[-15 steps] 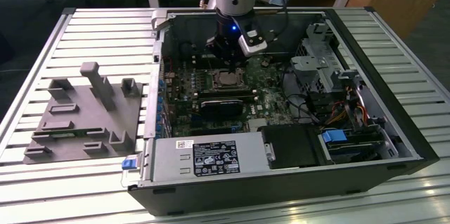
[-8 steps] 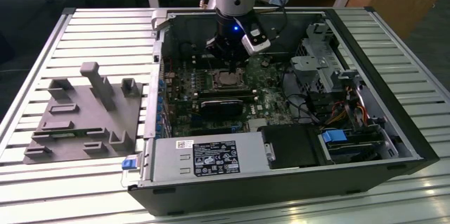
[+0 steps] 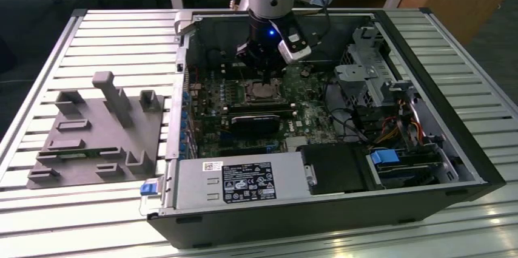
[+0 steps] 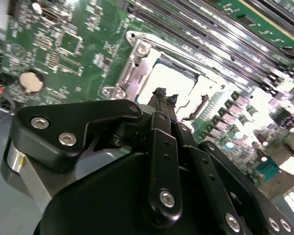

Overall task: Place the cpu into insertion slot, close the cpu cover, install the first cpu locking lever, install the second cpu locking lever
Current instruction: 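Close the cpu cover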

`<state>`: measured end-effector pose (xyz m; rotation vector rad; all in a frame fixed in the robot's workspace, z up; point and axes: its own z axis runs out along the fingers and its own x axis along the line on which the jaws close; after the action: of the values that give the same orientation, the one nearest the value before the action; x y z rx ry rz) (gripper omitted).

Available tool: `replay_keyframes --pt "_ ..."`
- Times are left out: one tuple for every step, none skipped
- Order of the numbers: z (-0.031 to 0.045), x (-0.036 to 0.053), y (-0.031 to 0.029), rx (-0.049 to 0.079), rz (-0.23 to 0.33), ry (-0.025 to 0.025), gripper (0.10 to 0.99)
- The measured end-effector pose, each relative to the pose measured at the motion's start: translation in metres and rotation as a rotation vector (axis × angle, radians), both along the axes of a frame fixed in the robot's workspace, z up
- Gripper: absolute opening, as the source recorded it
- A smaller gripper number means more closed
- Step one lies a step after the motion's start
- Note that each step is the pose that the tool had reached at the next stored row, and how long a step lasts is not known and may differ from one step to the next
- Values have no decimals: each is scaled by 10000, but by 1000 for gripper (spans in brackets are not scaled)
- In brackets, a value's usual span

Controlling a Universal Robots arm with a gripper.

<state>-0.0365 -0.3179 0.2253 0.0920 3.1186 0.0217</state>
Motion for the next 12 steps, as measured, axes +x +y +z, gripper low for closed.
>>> replay_keyframes --pt "0 2 0 1 1 128 102" --pt "0 1 0 -2 1 149 102" --pt "1 1 0 -3 1 149 102" --pt "1 1 0 -2 1 149 102" --pt "0 2 0 -2 2 149 102" --pt "0 2 0 -1 3 148 102" --pt "0 2 0 0 4 148 102" --pt "5 2 0 0 5 148 102" --pt "14 2 0 0 5 148 102" --pt "22 2 0 0 5 148 102" --pt "25 2 0 0 5 148 102" --pt "24 2 0 1 5 148 102"
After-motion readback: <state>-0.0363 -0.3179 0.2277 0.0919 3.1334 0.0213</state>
